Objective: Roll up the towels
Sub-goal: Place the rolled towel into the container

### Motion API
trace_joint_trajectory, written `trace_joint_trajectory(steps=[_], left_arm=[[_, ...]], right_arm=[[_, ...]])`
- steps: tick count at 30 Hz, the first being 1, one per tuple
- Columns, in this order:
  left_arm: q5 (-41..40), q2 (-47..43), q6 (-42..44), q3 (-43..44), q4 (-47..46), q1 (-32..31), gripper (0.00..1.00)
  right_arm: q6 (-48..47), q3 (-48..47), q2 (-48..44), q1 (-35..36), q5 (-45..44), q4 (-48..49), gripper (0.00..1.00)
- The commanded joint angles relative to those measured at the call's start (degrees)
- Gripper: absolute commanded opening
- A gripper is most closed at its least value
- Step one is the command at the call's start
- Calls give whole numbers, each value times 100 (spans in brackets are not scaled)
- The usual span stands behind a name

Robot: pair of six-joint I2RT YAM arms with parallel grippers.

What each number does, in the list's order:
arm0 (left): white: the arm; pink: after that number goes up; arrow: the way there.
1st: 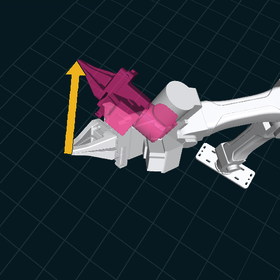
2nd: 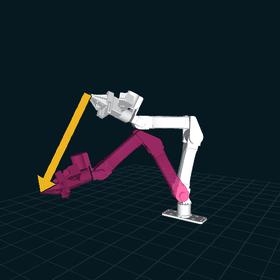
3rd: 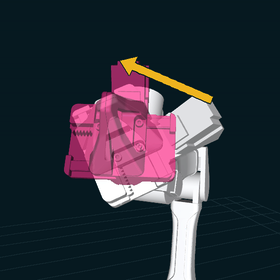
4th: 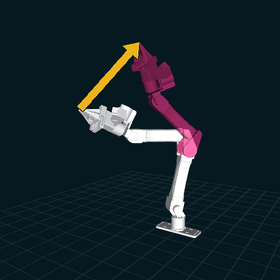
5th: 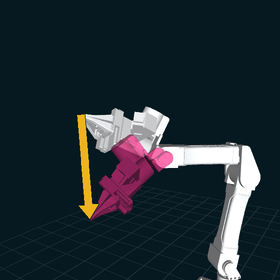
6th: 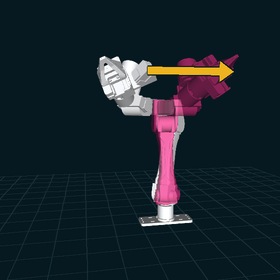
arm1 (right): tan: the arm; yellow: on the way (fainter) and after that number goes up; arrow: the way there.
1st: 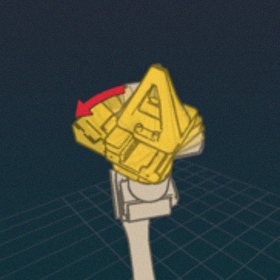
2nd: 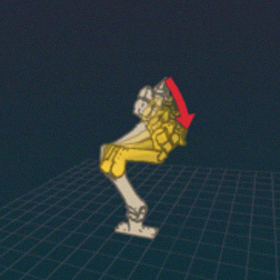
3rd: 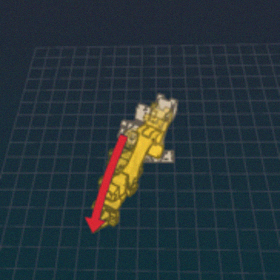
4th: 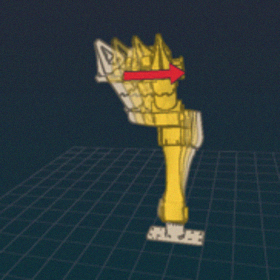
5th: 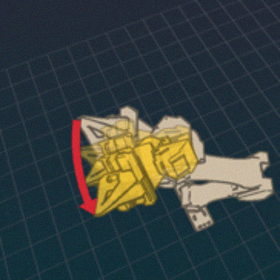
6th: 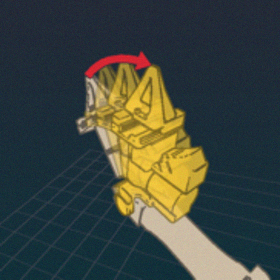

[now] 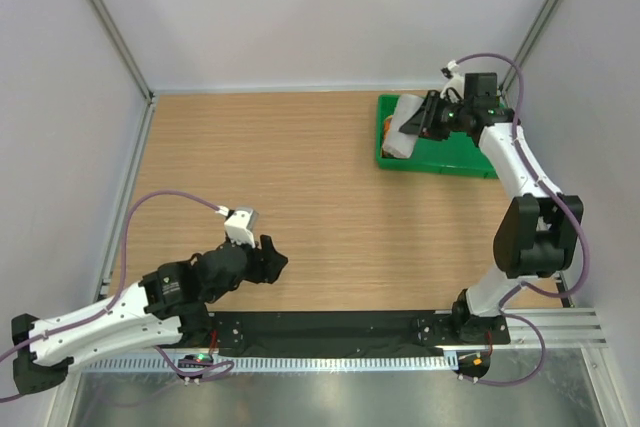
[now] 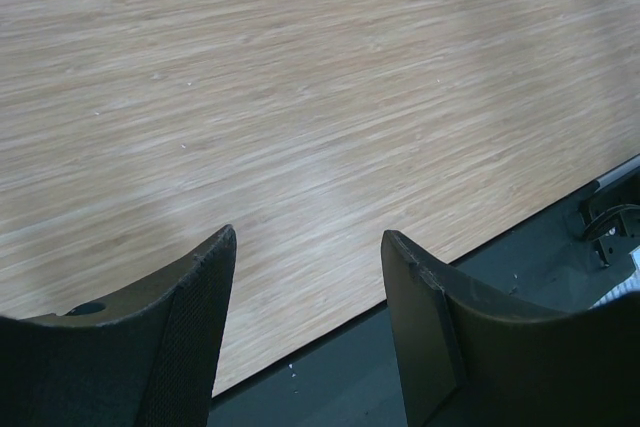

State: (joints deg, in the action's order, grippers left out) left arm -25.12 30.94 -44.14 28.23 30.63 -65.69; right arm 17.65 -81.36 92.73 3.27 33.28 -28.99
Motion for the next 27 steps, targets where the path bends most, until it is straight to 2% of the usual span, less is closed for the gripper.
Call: trace_joint_trajectory(steps=[1, 3, 6, 11, 20, 23, 27], left_arm=[[-168, -184, -15, 25, 135, 12, 61], [-116, -237, -33, 16, 145, 12, 61], [-54, -255, -86, 25, 197, 12, 61], [-63, -264, -112, 42, 259, 12, 60], [-63, -299, -130, -1, 250, -5, 60], [-107, -255, -104, -10, 206, -5, 60], [-80, -185, -68, -36, 154, -5, 60]], right_arm=[[-9, -196, 377, -572, 845, -46, 1], [54, -222, 648, -809, 1268, 341, 1], [-191, -589, 1009, -942, 1461, 202, 1], [-798, -1267, 1888, -1196, 1348, -527, 1], [-825, -1514, 2969, -1381, 1637, 130, 1], [-1052, -1725, 3304, -1381, 1726, -149, 1], [-1440, -1892, 3620, -1381, 1331, -537, 1]])
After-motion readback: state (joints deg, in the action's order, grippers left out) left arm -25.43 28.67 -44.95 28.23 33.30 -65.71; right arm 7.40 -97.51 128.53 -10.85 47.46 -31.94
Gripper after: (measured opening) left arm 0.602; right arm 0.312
